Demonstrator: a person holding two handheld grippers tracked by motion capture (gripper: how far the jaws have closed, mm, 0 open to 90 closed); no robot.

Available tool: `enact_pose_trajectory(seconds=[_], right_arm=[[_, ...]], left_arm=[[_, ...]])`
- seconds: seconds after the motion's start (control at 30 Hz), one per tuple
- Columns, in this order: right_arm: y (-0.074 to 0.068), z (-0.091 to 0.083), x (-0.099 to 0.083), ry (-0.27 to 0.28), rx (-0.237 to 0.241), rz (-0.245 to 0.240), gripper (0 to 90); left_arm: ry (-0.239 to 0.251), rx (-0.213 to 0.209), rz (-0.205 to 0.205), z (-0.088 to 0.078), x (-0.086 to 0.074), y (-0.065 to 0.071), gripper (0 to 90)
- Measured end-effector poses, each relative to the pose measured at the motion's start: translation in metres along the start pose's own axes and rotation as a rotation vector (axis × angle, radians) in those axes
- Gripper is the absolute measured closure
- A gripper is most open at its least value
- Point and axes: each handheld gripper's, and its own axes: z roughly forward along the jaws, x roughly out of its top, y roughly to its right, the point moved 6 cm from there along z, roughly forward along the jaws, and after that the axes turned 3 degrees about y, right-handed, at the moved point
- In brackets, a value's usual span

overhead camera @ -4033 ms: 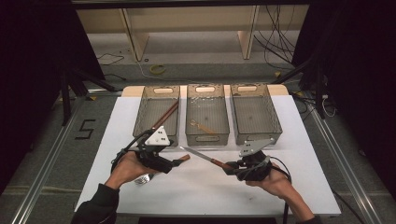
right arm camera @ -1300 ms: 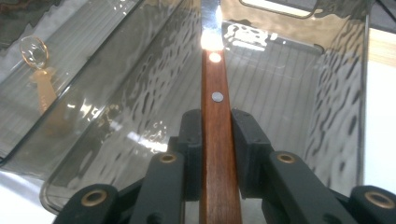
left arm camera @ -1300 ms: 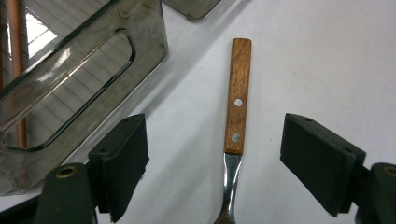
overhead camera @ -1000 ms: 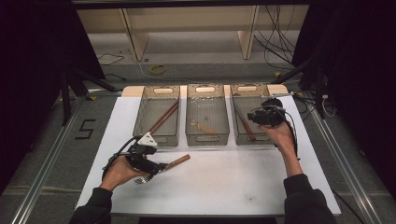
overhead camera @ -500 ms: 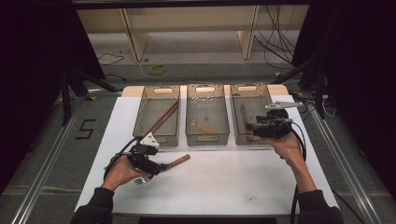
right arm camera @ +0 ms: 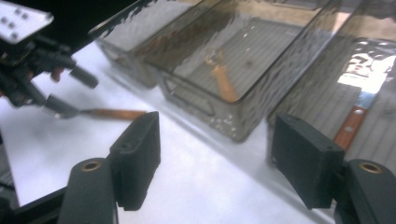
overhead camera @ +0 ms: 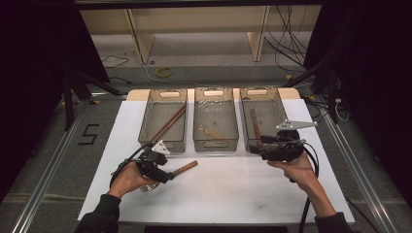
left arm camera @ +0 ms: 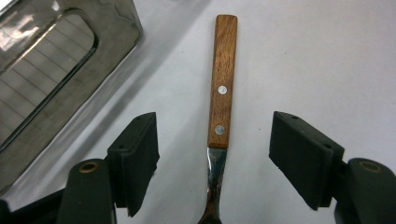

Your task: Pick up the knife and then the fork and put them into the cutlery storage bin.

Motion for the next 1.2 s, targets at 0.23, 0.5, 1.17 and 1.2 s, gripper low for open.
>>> enact_pose_trajectory(seconds=[0.23, 0.5, 1.17, 1.2], right_arm=[[-0.011, 0.006, -0.014, -0.043, 0.010, -0.035, 32.8], [-0.018, 0.010, -0.024, -0.074, 0.018, -0.058, 32.6], [-0.029, 0.011, -0.039, -0.106, 0.046, -0.071, 32.2], [-0.030, 0.011, -0.039, -0.107, 0.048, -0.071, 32.1]], left_arm=[[-0.040, -0.019, 0.002, 0.006, 0.001, 0.002, 36.6], [-0.095, -0.019, 0.012, 0.012, 0.001, 0.001, 41.6], [-0.142, -0.035, 0.028, 0.024, 0.001, 0.002, 58.1], [-0.145, -0.036, 0.033, 0.024, 0.001, 0.003, 59.5]])
